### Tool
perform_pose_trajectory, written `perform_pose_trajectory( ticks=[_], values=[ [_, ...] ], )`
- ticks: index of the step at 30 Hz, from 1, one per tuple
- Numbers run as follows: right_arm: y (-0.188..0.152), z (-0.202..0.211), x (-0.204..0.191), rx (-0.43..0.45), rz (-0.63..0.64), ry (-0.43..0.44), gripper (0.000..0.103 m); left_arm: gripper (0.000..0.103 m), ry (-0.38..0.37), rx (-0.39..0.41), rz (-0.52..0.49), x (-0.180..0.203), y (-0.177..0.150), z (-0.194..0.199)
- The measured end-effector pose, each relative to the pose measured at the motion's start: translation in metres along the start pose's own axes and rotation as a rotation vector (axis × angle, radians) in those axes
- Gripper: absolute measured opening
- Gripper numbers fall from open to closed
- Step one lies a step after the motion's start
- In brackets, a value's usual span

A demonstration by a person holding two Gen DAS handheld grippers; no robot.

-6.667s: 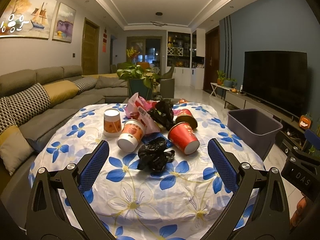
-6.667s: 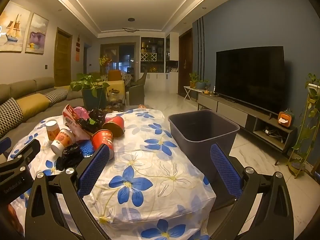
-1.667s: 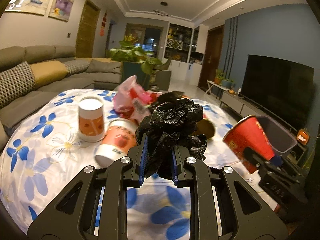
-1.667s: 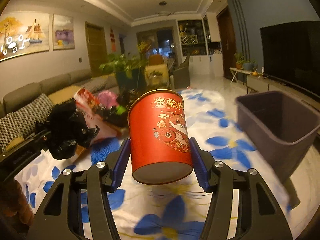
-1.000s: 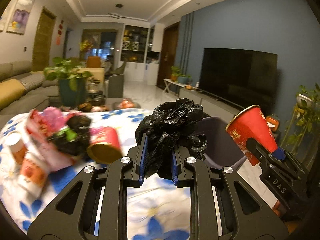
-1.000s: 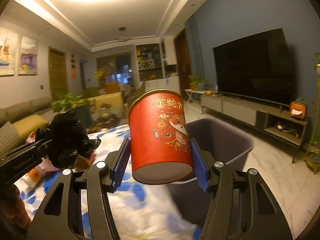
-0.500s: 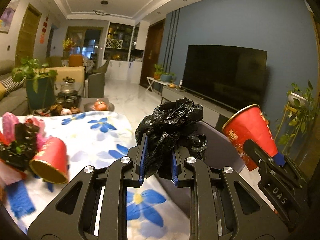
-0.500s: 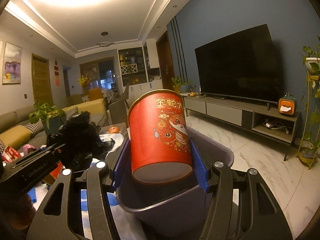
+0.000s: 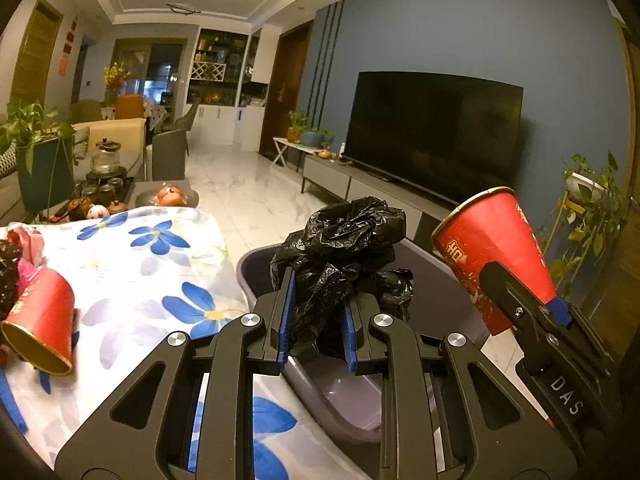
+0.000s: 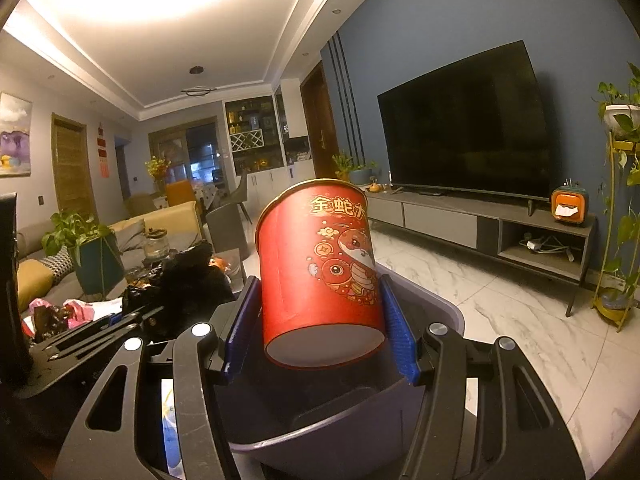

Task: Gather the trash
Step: 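Carry the black bag and red cup to the grey bin and release both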

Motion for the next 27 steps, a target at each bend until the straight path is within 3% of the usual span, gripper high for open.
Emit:
perform_pose_trajectory(
  ticks=[2, 3, 6, 9, 15, 17, 27],
  values=[
    [0.000, -0.001, -0.001, 0.001, 0.000, -0.004, 0.058, 0.022, -0.004, -0.003, -0.005, 0.004, 0.001, -0.005],
    [0.001, -0.003, -0.001, 0.000, -0.002, -0.004, 0.058, 0.029, -0.013, 0.000, -0.005, 0.004, 0.001, -0.008],
    [0.000, -0.004, -0.002, -0.011, -0.008, -0.001, 0.058, 0.067, -0.001, 0.019, -0.003, 0.000, 0.000, -0.009],
    [0.000, -0.007, -0.002, -0.012, -0.010, 0.000, 0.058, 0.079, 0.016, 0.036, 0.024, -0.012, -0.002, -0.005],
    [0.000, -0.013, -0.010, -0.014, 0.002, 0.038, 0.062, 0.087, 0.102, 0.057, 0.078, -0.043, -0.003, 0.014],
    [0.000, -0.013, -0.013, -0.002, 0.003, 0.055, 0.086, 0.089, 0.126, 0.086, 0.092, -0.051, -0.004, 0.028],
    [0.006, 0.015, -0.018, 0.031, 0.012, 0.065, 0.087, 0.090, 0.216, 0.130, 0.090, -0.065, -0.012, 0.078]
  ],
)
Point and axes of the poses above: each gripper's, at about its wrist camera, not at the fingertips, and z roughly against the way its jaws point, x to its right, y to its top, the point moved 1 cm from there along -z, roughly the way its jaws point, and after that the axes turned 1 degree about z, right-handed, at the moved point
